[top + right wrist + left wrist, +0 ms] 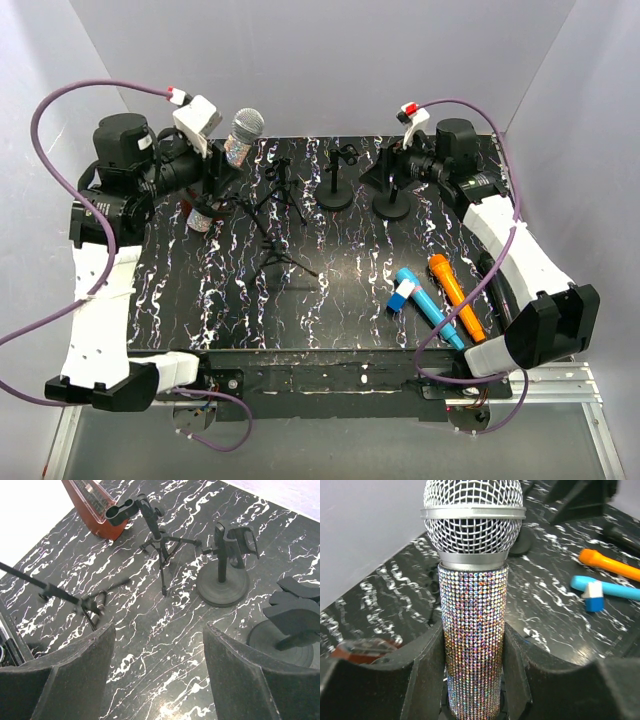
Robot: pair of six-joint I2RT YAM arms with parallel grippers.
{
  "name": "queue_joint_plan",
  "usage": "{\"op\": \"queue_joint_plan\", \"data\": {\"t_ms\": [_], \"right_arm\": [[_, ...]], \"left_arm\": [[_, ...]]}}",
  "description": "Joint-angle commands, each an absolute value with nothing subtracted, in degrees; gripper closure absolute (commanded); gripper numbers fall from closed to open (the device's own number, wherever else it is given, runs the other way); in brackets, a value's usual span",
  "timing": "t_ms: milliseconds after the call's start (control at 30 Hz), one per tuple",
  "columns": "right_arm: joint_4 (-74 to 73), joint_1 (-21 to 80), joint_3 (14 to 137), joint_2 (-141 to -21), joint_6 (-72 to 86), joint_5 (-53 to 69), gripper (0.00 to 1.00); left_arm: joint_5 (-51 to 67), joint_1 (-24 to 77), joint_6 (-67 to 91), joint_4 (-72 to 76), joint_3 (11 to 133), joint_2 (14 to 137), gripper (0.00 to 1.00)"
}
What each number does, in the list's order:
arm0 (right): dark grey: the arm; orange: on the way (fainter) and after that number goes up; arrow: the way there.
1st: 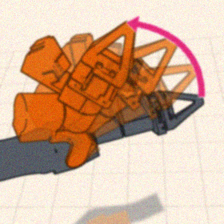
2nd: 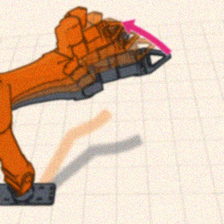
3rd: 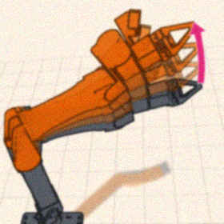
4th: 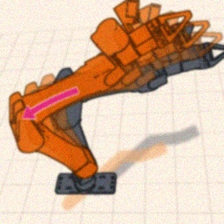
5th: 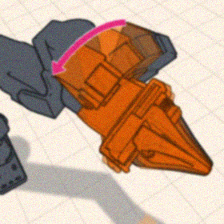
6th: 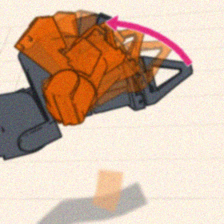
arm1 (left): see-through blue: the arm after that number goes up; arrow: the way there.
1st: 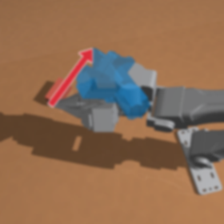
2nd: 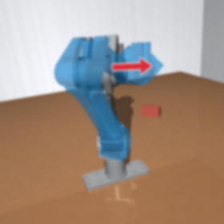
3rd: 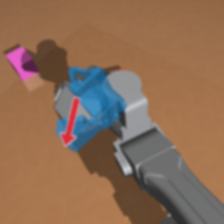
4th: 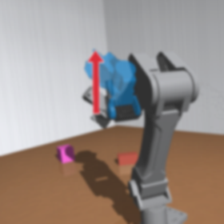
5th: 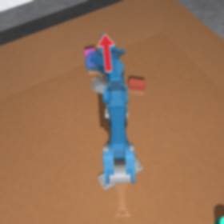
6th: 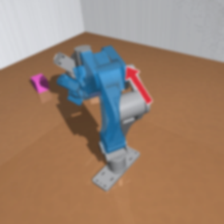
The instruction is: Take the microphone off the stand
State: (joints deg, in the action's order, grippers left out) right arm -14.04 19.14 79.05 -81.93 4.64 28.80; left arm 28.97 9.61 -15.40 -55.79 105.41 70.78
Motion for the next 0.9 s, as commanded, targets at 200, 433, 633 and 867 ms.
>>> {"op": "queue_joint_plan", "data": {"t_ms": [200, 433, 633, 867], "right_arm": [[-13.2, 20.0, 82.6, -81.4, 3.2, 29.6, 0.23], [-13.7, 20.0, 80.1, -78.2, 1.4, 29.7, 0.23], [-15.4, 19.8, 79.1, -75.3, 1.5, 32.0, 0.23], [-18.5, 19.6, 78.9, -71.9, 0.6, 37.7, 0.23]], "left_arm": [[42.5, 16.2, -15.1, -46.2, 101.4, 72.8, 1.00], [39.9, 27.2, -18.5, -45.7, 106.5, 80.9, 1.00], [35.3, 31.8, -19.8, -46.0, 106.7, 82.1, 0.64], [32.2, 31.9, -20.9, -49.0, 106.4, 80.8, 0.42]]}}
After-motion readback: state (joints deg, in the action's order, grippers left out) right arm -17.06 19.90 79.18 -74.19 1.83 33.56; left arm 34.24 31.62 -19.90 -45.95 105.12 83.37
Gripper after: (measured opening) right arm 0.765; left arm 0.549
